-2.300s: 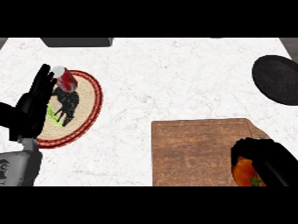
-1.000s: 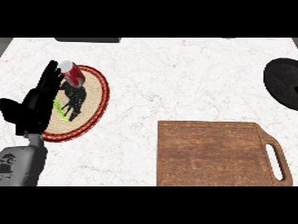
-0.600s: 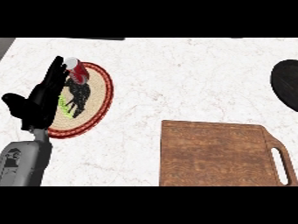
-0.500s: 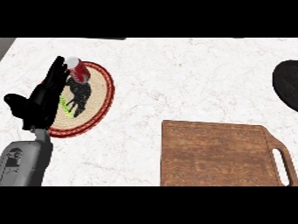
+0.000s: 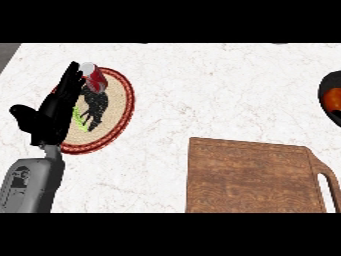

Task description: Pick the tomato from the cutting board and place it in the pan

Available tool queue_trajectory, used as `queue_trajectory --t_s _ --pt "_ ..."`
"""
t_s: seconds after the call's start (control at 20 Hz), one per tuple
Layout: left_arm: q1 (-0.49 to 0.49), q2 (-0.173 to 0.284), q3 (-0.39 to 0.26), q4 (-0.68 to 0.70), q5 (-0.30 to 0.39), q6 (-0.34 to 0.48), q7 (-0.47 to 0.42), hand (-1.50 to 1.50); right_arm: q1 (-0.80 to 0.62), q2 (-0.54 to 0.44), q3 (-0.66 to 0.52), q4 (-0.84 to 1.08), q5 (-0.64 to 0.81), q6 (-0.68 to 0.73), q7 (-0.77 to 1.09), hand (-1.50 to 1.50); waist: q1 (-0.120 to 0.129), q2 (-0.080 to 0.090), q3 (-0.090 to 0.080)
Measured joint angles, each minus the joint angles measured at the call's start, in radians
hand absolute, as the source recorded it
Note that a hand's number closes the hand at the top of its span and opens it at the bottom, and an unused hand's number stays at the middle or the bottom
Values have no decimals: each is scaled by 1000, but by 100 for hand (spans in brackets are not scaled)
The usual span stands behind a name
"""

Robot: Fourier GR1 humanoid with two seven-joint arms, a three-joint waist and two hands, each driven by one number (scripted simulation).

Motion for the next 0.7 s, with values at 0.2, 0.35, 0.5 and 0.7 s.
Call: queue_trajectory --t_s 0.2,0.35,0.5,0.7 --pt "-3 -1 -1 -3 -1 1 4 0 -20 -20 -7 76 -10 82 -30 -150 0 0 1" --pt "-11 -6 -4 -7 -6 11 15 0 -26 -20 -26 102 -28 87 -77 -150 -5 -1 2" --pt "-2 2 2 -14 -3 8 23 0 -25 -32 -72 121 -75 103 -135 -150 -11 -4 2" --pt "6 12 19 -17 6 7 27 0 -27 -64 -152 149 -158 168 -191 -150 -28 -10 1"
